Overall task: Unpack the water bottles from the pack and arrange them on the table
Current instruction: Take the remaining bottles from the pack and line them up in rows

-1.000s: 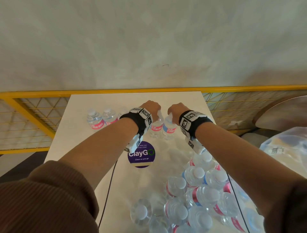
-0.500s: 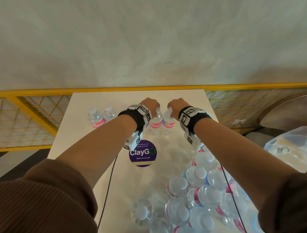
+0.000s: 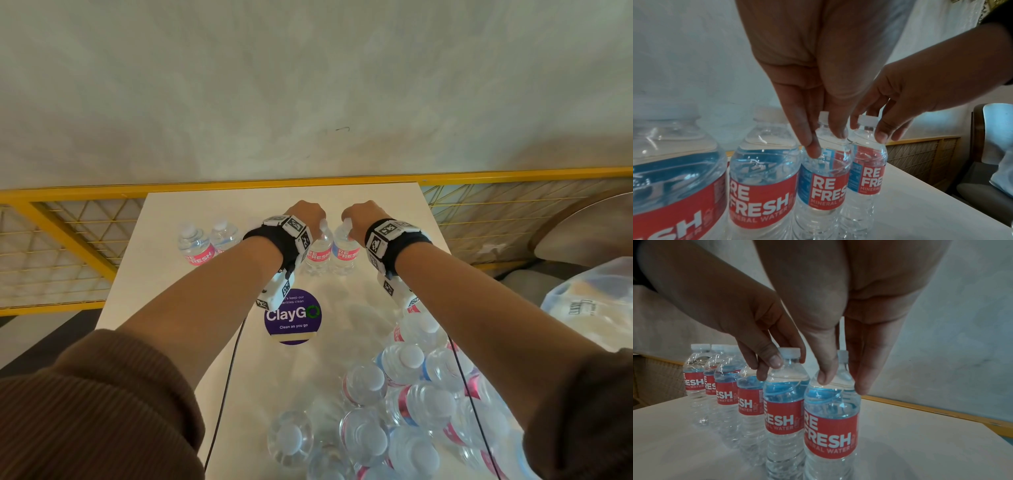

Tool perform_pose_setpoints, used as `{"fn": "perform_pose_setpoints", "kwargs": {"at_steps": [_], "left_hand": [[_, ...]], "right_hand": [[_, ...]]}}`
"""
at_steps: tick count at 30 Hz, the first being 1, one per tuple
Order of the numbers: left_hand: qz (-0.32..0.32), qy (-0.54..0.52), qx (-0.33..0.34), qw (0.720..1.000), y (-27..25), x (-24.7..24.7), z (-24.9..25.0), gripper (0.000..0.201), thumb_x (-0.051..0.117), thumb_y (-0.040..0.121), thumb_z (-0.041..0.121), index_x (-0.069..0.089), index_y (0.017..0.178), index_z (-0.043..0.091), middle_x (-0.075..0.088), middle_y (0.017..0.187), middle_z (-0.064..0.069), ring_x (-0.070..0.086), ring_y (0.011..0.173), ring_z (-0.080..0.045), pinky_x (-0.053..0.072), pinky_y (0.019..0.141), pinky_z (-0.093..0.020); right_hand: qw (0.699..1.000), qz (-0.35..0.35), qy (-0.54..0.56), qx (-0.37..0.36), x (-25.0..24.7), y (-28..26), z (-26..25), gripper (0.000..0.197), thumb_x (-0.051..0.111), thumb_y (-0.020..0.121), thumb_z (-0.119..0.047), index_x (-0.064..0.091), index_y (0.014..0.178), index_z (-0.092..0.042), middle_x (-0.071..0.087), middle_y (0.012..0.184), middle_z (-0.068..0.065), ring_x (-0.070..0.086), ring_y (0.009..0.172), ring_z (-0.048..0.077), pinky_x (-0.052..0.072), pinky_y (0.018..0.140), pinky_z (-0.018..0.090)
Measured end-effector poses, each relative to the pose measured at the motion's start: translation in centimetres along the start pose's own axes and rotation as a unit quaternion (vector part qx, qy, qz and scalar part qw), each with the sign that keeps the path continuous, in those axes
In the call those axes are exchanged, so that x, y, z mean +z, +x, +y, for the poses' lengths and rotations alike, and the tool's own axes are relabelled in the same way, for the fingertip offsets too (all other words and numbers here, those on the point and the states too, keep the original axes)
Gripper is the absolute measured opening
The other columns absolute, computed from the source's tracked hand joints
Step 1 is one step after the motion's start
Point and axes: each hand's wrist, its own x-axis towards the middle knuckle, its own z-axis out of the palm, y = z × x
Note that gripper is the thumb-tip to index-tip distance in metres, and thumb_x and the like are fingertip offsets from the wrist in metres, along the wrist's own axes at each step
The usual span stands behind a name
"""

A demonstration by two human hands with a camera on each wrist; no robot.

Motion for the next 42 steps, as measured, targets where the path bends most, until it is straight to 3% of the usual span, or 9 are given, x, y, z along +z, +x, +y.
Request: {"fn": "perform_pose_setpoints", "kwargs": {"at_steps": [5,15,19,25,28,31,34,37,42], "left_hand": [[0.005,-0.001,0.0,1.0,0.2,0.2,-0.1,0.026,0.055,0.093,0.025,0.064,0.108,0.007,0.066,0.112,-0.011,0.061,0.105,-0.028,0.043,0.078,-0.028],[0.017,0.007,-0.002,1.0,0.4,0.1,-0.1,0.025,0.054,0.094,0.023,0.065,0.109,0.006,0.066,0.112,-0.012,0.061,0.105,-0.028,0.038,0.075,-0.026],[0.019,0.022,0.0,1.0,0.5,0.1,-0.1,0.025,0.053,0.094,0.023,0.064,0.109,0.006,0.066,0.113,-0.012,0.061,0.106,-0.028,0.044,0.081,-0.028],[0.004,0.017,-0.004,1.0,0.2,-0.2,0.0,0.026,0.053,0.094,0.024,0.064,0.107,0.005,0.066,0.113,-0.012,0.061,0.105,-0.029,0.04,0.077,-0.027],[-0.01,-0.024,-0.016,1.0,-1.1,-0.6,0.2,0.041,0.058,0.091,0.03,0.054,0.125,0.009,0.057,0.128,-0.012,0.054,0.117,-0.03,0.043,0.09,-0.032],[0.005,-0.102,0.0,0.995,-4.3,-1.6,0.7,0.076,0.065,0.085,0.035,0.026,0.147,0.019,0.039,0.14,-0.012,0.047,0.125,-0.03,0.041,0.1,-0.038],[0.032,-0.131,0.073,0.988,-8.9,-2.1,1.6,0.069,0.065,0.084,0.038,0.033,0.143,0.021,0.043,0.135,-0.005,0.056,0.113,-0.025,0.045,0.099,-0.038],[-0.055,-0.114,0.149,0.981,-14.1,-1.2,2.3,0.048,0.061,0.087,0.039,0.048,0.131,0.025,0.053,0.124,0.004,0.063,0.095,-0.015,0.049,0.091,-0.032],[-0.181,-0.061,0.233,0.954,-20.1,0.5,2.8,0.03,0.059,0.089,0.037,0.06,0.116,0.025,0.053,0.099,0.017,0.06,0.093,-0.009,0.048,0.083,-0.024]], "right_hand": [[1.0,0.008,0.012,0.009,0.1,0.1,0.2,0.03,0.063,0.087,-0.016,0.061,0.117,-0.009,0.065,0.114,0.01,0.062,0.104,0.028,0.049,0.078,0.03],[1.0,0.006,0.012,0.008,-0.1,-0.2,0.2,0.033,0.062,0.088,-0.018,0.06,0.119,-0.008,0.064,0.117,0.01,0.061,0.107,0.028,0.05,0.083,0.031],[1.0,0.006,0.011,0.01,-0.2,-0.3,0.1,0.034,0.062,0.088,-0.018,0.06,0.12,-0.009,0.063,0.118,0.009,0.06,0.107,0.027,0.049,0.083,0.03],[1.0,-0.006,0.002,0.008,-0.6,-0.5,0.0,0.037,0.064,0.087,-0.021,0.059,0.122,-0.01,0.062,0.12,0.009,0.06,0.109,0.027,0.049,0.085,0.031],[0.999,-0.029,0.023,0.016,-1.2,-1.5,-0.1,0.049,0.068,0.084,-0.024,0.053,0.129,-0.01,0.059,0.126,0.01,0.057,0.115,0.028,0.048,0.09,0.034],[0.997,-0.041,0.061,0.012,-2.7,-4.3,-0.1,0.066,0.069,0.084,-0.027,0.039,0.139,-0.007,0.049,0.137,0.012,0.048,0.125,0.029,0.042,0.1,0.036],[0.997,-0.053,0.04,-0.035,-4.2,-8.7,0.0,0.062,0.066,0.085,-0.031,0.04,0.138,-0.012,0.049,0.138,0.009,0.046,0.126,0.026,0.037,0.103,0.033],[0.988,-0.128,-0.001,-0.086,-4.0,-13.7,-0.6,0.051,0.065,0.086,-0.034,0.05,0.132,-0.018,0.054,0.131,0.003,0.049,0.121,0.022,0.037,0.1,0.029],[0.962,-0.231,-0.031,-0.146,-1.6,-19.7,-2.6,0.042,0.06,0.088,-0.04,0.057,0.126,-0.022,0.059,0.124,-0.002,0.053,0.114,0.019,0.039,0.098,0.029]]}}
